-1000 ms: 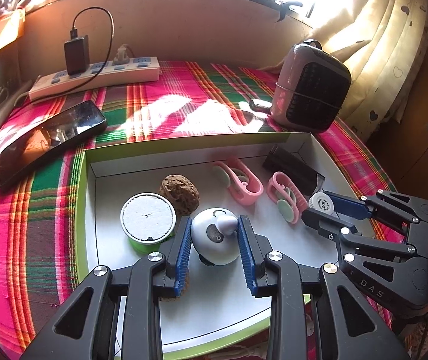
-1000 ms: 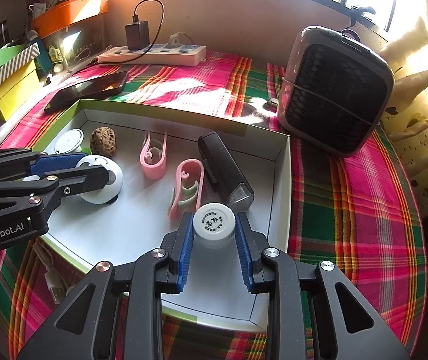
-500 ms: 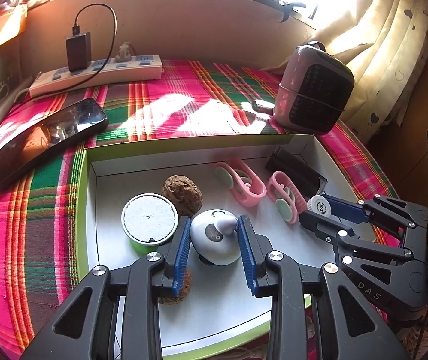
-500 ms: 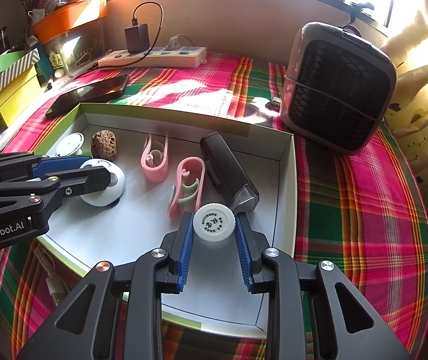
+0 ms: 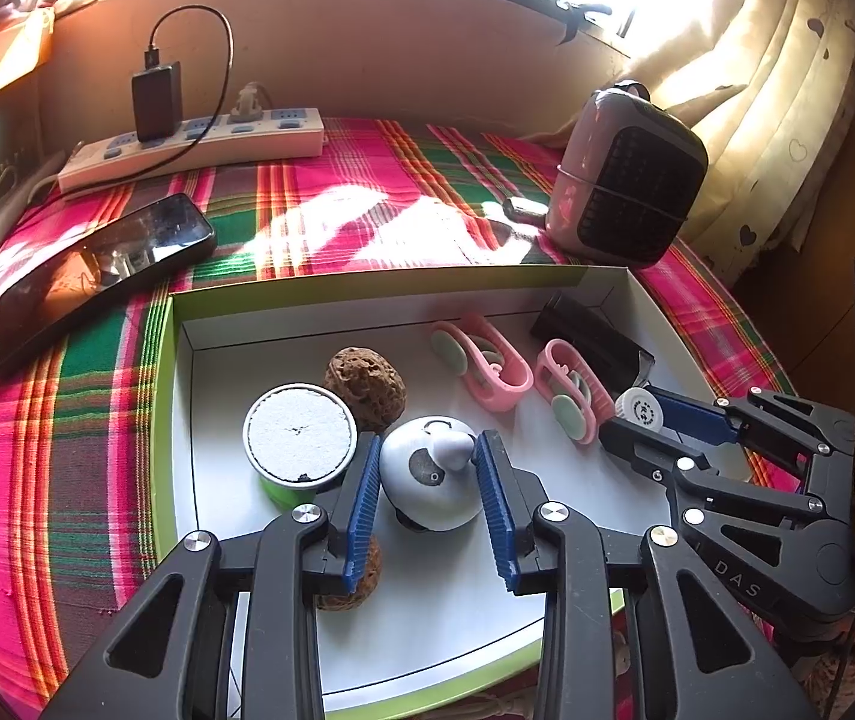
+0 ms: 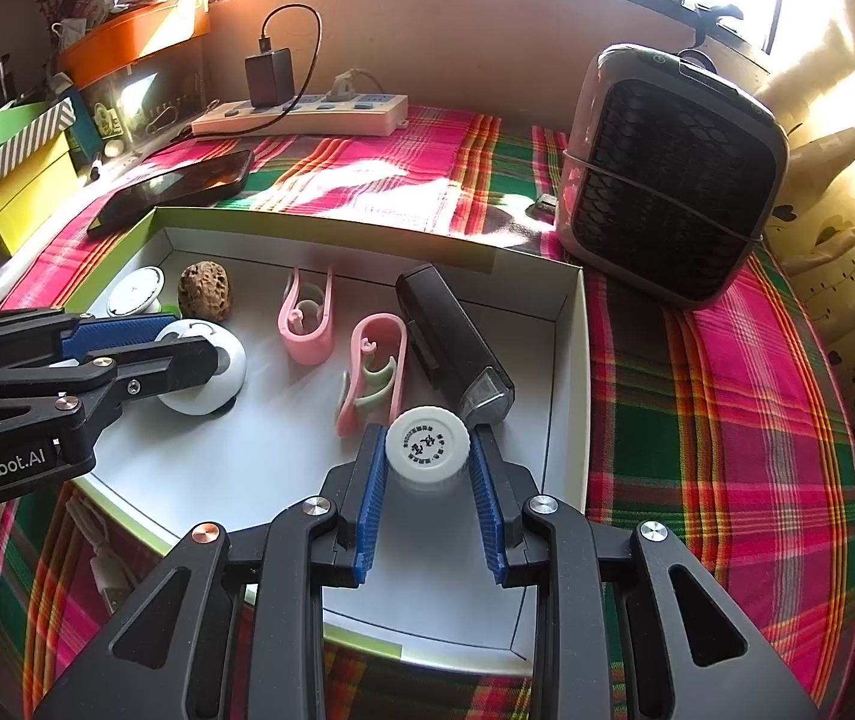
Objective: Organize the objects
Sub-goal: 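Carry the white toy and white container over the box lid with both tools, then open the left tool to drop the toy while the right tool releases the container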
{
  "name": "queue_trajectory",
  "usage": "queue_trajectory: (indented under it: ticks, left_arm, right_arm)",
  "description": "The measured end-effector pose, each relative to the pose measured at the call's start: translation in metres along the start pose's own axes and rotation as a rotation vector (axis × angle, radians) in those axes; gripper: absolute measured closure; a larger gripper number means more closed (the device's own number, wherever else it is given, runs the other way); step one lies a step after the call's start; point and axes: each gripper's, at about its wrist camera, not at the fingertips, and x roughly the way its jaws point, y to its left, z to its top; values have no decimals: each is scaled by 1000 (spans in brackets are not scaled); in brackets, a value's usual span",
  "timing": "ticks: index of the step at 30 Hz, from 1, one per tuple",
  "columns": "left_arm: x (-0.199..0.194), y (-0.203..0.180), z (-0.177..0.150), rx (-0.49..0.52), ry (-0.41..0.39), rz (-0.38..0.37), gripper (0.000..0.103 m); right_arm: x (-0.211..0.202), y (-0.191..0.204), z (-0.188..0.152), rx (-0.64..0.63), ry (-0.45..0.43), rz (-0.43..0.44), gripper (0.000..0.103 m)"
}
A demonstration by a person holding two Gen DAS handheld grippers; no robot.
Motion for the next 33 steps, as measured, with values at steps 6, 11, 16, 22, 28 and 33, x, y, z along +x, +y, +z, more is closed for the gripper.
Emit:
queue_trajectory:
  ticks: [6,11,16,22,28,33]
  left_arm:
    - [0,0,0,-2,2,0,72]
    - [0,0,0,0,2,1,72]
    - [0,-1,-1,5,4,5,72]
    - [-3,-2,-3,18,0,30,68]
    - [-7,-4,-4,21,-3,30,65]
    - [-10,-5,-4,18,-5,32,65]
  right_arm:
    - [0,0,0,-1,1,0,74]
    - [-1,0,0,4,2,1,74]
    - [-2,0,-1,9,0,-2,73]
    - [-4,1,-1,12,-5,-1,66]
    - [-5,0,-3,20,-7,-2,65]
    - [-9,-2,-5,34,-16,0,65]
